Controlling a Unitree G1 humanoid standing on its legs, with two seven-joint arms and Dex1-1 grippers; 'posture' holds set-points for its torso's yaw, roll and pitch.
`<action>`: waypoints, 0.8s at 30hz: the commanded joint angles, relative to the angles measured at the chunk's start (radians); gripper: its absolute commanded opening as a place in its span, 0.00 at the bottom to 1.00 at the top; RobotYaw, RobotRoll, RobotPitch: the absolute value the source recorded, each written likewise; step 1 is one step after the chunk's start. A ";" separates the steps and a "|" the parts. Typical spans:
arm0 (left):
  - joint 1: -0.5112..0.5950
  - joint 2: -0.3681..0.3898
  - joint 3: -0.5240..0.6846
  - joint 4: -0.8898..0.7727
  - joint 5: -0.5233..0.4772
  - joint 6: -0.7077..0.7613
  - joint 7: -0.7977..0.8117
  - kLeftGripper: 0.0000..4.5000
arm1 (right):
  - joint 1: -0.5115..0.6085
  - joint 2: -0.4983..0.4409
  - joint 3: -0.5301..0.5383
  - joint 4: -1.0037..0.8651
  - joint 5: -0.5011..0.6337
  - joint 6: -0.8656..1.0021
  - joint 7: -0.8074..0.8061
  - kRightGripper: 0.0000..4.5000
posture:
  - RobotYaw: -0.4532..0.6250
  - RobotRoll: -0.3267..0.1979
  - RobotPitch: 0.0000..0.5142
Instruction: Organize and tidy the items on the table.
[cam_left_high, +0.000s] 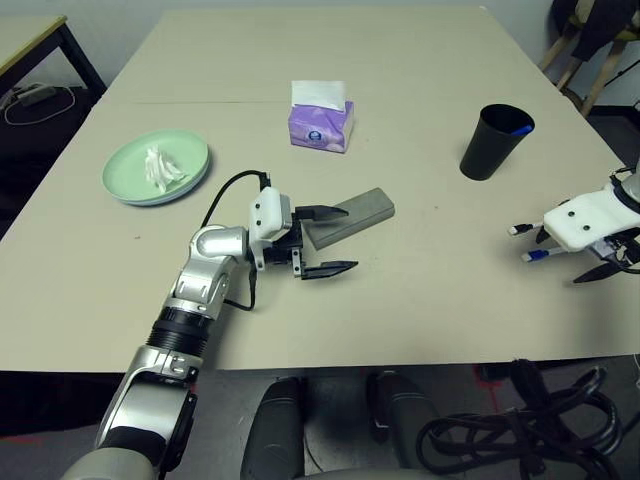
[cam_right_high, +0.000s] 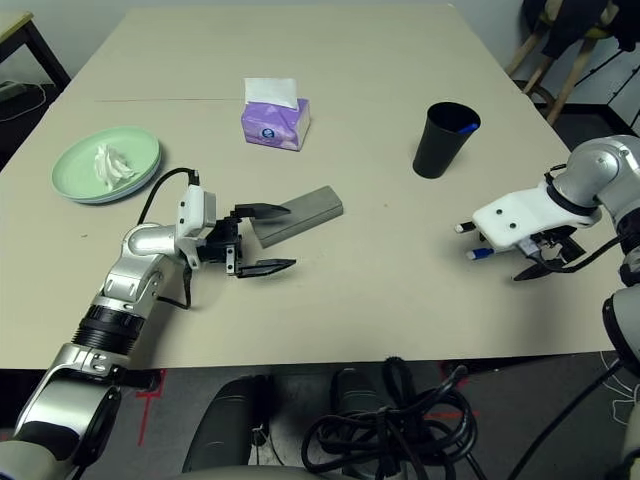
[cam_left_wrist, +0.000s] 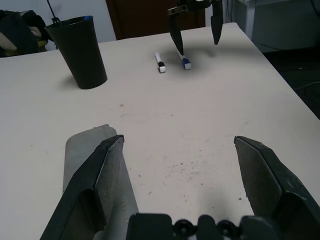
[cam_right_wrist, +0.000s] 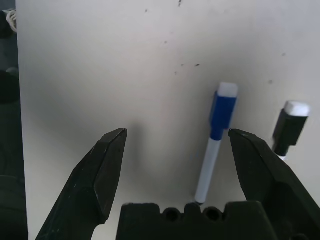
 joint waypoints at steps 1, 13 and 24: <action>0.016 0.004 -0.015 -0.013 -0.001 -0.002 -0.012 0.99 | 0.006 0.013 -0.025 0.015 -0.022 -0.011 -0.026 1.00 | 0.41 0.62 0.35; 0.024 -0.003 0.005 -0.054 -0.035 0.040 0.022 0.99 | 0.004 0.033 -0.051 0.034 -0.063 -0.002 -0.055 1.00 | 0.43 0.62 0.35; 0.026 0.003 0.013 -0.072 -0.040 0.057 0.040 0.99 | 0.023 0.059 -0.055 0.044 -0.086 0.031 -0.089 1.00 | 0.44 0.62 0.37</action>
